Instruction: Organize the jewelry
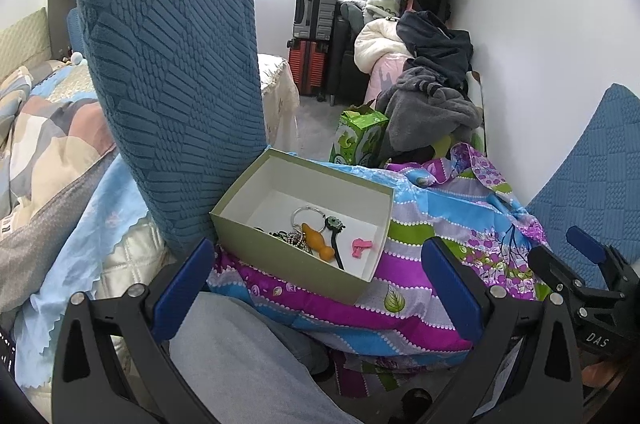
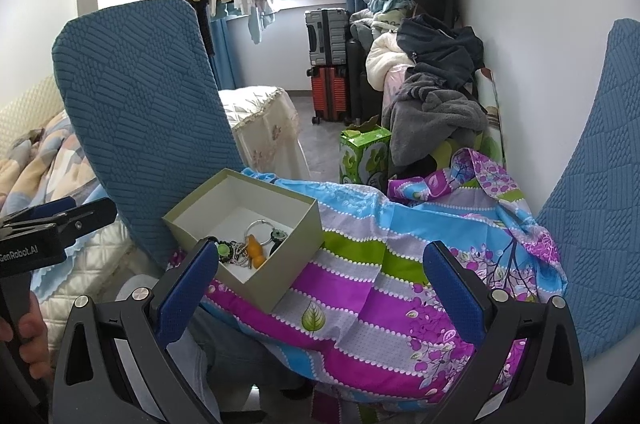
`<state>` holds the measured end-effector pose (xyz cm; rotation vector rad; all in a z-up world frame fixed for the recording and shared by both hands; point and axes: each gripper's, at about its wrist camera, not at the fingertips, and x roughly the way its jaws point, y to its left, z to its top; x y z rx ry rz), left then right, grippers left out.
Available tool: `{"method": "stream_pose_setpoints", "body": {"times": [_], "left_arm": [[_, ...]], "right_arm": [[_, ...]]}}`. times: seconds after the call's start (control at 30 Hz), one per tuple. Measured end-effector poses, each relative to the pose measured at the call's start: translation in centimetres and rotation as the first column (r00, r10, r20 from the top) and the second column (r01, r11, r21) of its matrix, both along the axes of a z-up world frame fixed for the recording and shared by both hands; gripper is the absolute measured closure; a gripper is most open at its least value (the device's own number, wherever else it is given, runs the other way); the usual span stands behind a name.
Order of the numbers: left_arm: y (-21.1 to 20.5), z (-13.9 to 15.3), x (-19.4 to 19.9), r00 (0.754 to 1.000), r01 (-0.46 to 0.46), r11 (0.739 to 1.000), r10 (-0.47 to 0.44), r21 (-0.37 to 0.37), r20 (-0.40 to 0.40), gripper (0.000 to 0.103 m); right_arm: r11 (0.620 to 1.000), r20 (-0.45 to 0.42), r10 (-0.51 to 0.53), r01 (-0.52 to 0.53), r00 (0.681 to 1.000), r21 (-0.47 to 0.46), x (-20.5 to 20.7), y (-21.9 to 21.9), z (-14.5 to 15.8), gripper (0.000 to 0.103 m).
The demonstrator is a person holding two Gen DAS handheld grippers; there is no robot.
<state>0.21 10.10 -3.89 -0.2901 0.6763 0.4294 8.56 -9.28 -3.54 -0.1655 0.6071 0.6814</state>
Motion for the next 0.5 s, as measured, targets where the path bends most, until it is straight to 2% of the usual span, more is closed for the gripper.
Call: {"method": "stream_pose_setpoints", "body": {"times": [0.5], "left_arm": [[-0.17, -0.15, 0.00, 1.000, 0.000, 1.000, 0.000, -0.007, 0.006, 0.000]], "right_arm": [[1.000, 0.005, -0.007, 0.007, 1.000, 0.005, -0.02, 0.07, -0.02, 0.000]]}}
